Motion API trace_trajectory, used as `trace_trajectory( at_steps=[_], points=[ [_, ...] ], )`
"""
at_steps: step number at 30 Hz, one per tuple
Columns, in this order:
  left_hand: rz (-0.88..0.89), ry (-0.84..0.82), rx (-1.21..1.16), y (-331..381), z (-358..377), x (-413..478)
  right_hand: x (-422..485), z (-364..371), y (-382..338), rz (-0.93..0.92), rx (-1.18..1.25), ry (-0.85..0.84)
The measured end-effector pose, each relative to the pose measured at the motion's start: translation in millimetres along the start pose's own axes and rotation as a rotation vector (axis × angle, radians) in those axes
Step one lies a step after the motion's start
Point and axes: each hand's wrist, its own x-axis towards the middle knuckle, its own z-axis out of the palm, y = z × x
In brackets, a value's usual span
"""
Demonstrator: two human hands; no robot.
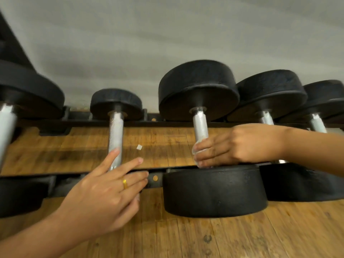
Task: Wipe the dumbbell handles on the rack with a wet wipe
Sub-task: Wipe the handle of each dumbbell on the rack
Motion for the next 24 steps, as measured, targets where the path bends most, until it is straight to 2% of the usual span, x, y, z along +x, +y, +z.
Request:
trace_trajectory(
  at_steps=[4,8,18,21,24],
  points=[
    [0.039,0.028,-0.022,-7.4,2.7,6.6,0.9,-1.7,8.2,0.041,-0.142,0.026],
    [0.043,-0.024,-0.016,-10.2,1.4,9.1,3.7,-10.5,16.2,0.189,-0.184,0.163],
    [0.022,-0.027,-0.021,-7.2,-1.4,10.6,17.2,-8.8,22.8,0.421,-0.024,0.205],
    [0.020,-0.025,-0.015,-5.0,-2.2,9.4,15.6,-4.3,13.8,0.351,0.026,0.133],
    [0.015,-0.021,-0.026,-3.9,-2.5,7.2,21.6,-6.4,-2.1,0.155,0.147,0.007]
  ],
)
